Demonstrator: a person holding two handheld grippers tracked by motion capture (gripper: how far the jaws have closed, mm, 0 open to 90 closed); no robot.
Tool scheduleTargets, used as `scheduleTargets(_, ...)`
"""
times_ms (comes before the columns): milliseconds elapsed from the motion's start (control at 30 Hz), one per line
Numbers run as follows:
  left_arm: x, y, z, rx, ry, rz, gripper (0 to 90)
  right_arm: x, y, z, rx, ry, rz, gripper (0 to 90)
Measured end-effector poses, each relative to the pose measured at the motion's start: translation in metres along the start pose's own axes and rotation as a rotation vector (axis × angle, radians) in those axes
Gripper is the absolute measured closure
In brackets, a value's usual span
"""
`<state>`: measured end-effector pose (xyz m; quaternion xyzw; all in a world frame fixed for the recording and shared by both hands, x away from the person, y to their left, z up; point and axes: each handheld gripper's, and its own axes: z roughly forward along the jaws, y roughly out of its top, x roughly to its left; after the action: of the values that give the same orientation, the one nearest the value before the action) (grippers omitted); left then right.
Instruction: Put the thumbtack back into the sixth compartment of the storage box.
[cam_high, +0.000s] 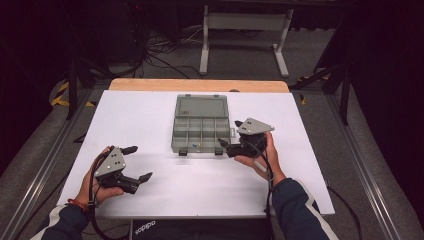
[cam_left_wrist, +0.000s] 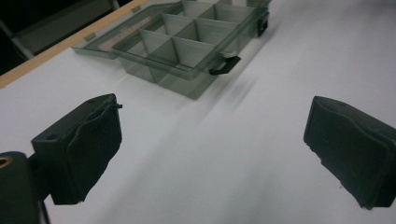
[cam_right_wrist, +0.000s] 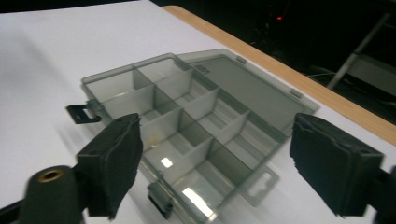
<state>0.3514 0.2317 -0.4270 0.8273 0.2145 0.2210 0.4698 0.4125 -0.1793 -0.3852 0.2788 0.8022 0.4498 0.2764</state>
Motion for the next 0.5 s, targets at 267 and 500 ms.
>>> scheduleTargets(267, 0.019, 0.001, 0.017, 0.017, 0.06, -0.038, 4.8, -0.016, -0.015, -0.012, 0.008, -0.094, 0.01, 8.8)
scheduleTargets(500, 0.034, 0.009, 0.037, 0.047, 0.077, -0.052, 4.6, -0.031, -0.024, -0.019, 0.02, -0.147, 0.042, 9.2)
